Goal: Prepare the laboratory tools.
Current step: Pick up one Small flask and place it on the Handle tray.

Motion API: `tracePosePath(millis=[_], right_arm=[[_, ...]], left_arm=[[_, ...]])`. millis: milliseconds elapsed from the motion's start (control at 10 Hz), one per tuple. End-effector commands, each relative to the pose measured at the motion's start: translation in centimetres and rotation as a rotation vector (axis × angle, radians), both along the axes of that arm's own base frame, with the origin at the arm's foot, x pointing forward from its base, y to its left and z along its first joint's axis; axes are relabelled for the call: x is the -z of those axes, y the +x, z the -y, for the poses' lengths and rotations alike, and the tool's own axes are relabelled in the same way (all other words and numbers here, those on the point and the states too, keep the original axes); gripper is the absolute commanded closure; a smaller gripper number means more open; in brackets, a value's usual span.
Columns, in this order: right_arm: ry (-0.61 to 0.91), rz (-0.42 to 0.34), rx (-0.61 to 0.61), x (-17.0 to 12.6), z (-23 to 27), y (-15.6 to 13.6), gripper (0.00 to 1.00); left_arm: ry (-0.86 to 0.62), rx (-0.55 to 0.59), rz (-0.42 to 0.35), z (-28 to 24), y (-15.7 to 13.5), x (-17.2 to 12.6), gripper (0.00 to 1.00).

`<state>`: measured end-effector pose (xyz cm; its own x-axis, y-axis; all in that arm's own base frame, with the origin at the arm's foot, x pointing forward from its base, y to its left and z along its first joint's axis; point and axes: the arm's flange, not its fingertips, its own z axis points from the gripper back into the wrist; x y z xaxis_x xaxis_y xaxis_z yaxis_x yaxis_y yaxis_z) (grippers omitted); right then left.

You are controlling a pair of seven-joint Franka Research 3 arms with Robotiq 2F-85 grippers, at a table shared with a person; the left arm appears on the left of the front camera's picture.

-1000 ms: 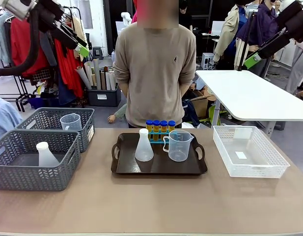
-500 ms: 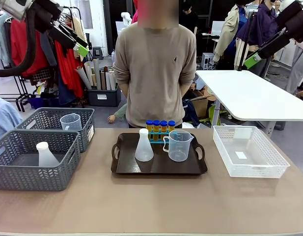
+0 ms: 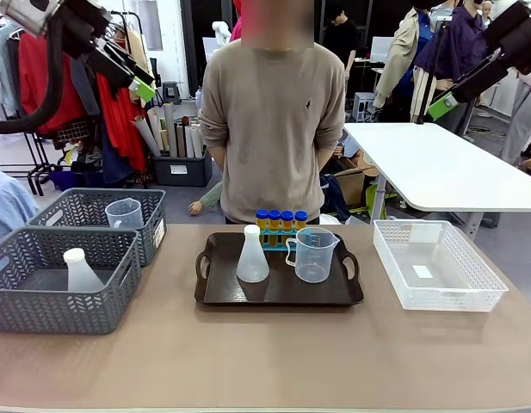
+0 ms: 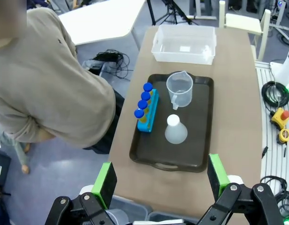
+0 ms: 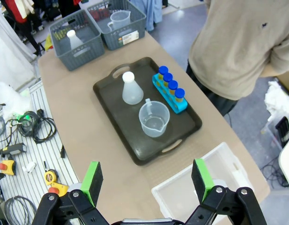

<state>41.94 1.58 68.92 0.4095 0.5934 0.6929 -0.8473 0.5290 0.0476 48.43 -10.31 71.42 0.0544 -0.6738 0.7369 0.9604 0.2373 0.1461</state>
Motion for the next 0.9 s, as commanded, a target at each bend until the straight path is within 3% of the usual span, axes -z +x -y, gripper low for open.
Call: tracePosePath(millis=[0,800], right_arm=[[0.008,0.003,-0.007,-0.14,-0.01,-0.01,0.00],[0.008,0.003,-0.007,-0.14,-0.01,-0.01,0.00]], left_arm=[[-0.025,0.002,-0.006,-0.22,-0.07,-0.08,0.00],[-0.025,0.002,-0.006,-0.22,-0.07,-0.08,0.00]])
